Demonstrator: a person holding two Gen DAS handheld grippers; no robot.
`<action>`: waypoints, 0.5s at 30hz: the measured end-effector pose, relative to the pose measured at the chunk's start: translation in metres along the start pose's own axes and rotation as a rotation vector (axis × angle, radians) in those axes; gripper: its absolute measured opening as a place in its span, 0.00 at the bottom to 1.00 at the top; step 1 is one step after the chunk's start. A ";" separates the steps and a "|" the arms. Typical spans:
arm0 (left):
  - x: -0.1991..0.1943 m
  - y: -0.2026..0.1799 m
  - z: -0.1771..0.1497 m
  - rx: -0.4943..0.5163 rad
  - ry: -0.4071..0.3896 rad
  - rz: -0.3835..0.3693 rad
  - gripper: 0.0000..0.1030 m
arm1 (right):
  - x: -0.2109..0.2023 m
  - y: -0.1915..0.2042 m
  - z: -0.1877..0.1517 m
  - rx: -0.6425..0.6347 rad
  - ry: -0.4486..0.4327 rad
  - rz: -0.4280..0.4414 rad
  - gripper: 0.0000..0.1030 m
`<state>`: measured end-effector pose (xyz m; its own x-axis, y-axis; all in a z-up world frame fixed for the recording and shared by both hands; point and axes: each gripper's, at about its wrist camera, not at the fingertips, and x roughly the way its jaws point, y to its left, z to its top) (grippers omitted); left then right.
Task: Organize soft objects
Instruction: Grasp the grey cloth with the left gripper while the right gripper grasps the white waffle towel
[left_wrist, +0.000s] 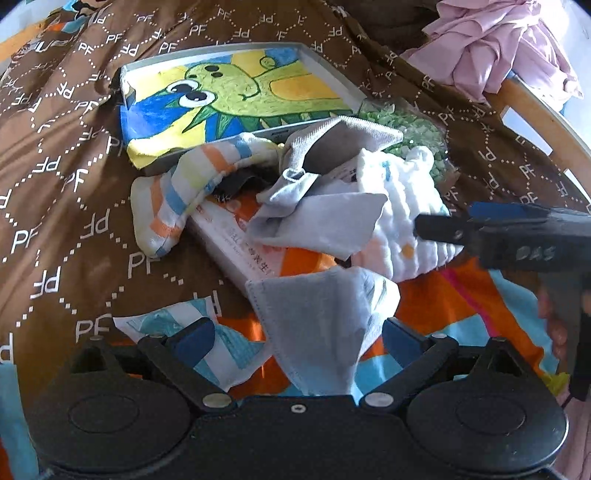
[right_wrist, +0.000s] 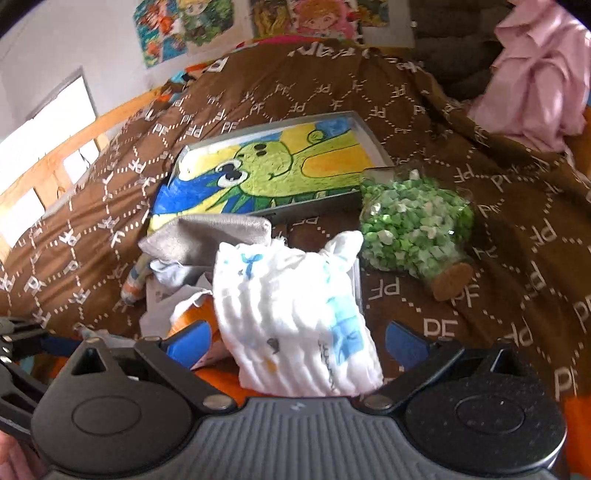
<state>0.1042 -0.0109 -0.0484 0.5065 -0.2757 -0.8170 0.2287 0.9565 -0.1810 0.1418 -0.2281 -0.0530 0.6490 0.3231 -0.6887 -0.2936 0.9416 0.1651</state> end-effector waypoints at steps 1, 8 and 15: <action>0.000 0.000 0.000 0.005 -0.007 0.001 0.87 | 0.004 0.001 -0.001 -0.011 0.006 -0.001 1.00; 0.009 0.007 0.001 -0.014 0.008 -0.057 0.46 | 0.026 0.010 -0.005 -0.091 0.057 -0.037 0.87; 0.002 0.010 -0.002 -0.047 -0.023 -0.065 0.18 | 0.025 0.016 -0.011 -0.160 0.044 -0.127 0.53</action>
<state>0.1060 -0.0014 -0.0530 0.5105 -0.3392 -0.7901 0.2228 0.9397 -0.2595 0.1454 -0.2058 -0.0753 0.6576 0.1946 -0.7278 -0.3208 0.9464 -0.0368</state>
